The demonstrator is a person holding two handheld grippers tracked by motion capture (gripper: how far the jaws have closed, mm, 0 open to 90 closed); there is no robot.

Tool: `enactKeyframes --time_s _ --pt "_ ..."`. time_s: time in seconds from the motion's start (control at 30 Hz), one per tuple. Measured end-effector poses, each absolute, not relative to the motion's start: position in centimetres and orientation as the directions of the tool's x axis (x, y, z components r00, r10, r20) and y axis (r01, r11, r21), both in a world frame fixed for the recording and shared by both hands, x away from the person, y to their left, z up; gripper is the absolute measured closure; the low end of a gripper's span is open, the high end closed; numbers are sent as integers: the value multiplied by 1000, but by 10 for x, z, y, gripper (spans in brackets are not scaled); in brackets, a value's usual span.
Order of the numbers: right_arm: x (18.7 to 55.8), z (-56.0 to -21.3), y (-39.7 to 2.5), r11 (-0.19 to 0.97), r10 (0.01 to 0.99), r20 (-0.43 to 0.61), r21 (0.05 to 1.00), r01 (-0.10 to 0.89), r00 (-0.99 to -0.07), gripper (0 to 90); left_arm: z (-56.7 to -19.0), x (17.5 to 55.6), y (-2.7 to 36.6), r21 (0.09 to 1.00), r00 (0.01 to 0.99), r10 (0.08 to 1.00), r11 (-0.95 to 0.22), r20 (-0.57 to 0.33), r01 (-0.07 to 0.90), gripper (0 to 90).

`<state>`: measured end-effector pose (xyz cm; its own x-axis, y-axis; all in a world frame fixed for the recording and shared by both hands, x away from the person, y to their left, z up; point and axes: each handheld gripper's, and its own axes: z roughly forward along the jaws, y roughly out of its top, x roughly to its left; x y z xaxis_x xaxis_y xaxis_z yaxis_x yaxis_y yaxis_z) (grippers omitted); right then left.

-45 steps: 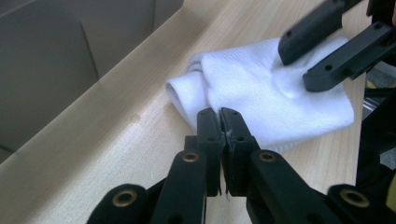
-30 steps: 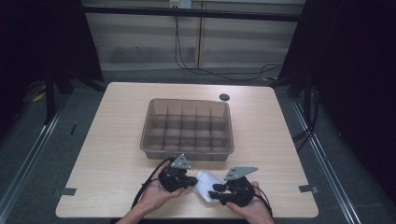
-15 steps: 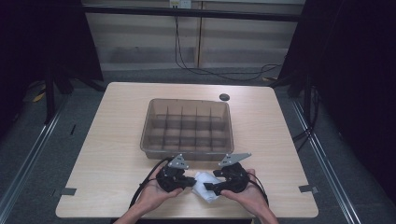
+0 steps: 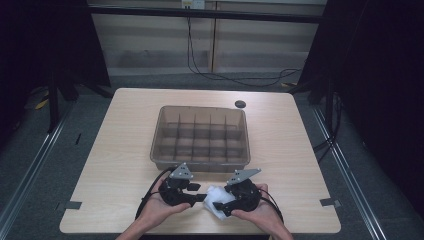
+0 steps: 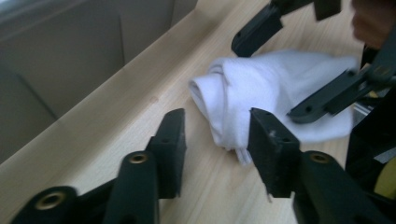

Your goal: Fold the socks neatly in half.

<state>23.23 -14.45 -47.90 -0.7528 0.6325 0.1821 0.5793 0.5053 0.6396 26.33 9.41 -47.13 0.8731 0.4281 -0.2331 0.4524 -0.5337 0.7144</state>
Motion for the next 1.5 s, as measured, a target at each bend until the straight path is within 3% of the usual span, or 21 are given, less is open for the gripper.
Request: enactKeyframes --time_s 0.27,0.6,0.8,0.9,1.17,1.5 --pt "228 -485 -140 502 645 190 624 598 -740 276 -467 255 117 729 863 468 -520 -193 445 418" --pt "231 -484 -166 406 758 195 606 684 -622 289 -470 256 144 734 824 531 -477 -197 483 256" --pt "235 -484 -182 338 805 214 601 724 -553 287 -467 257 154 751 814 530 -430 -238 501 259" --pt "236 -484 -187 310 826 215 598 739 -521 287 -465 254 158 769 821 541 -442 -181 461 242" --pt "239 -484 -204 239 874 213 593 769 -436 284 -471 256 166 769 814 557 -443 -168 462 223" --pt "241 -480 -213 218 863 248 602 768 -440 238 -471 259 176 780 808 569 -432 -153 452 223"
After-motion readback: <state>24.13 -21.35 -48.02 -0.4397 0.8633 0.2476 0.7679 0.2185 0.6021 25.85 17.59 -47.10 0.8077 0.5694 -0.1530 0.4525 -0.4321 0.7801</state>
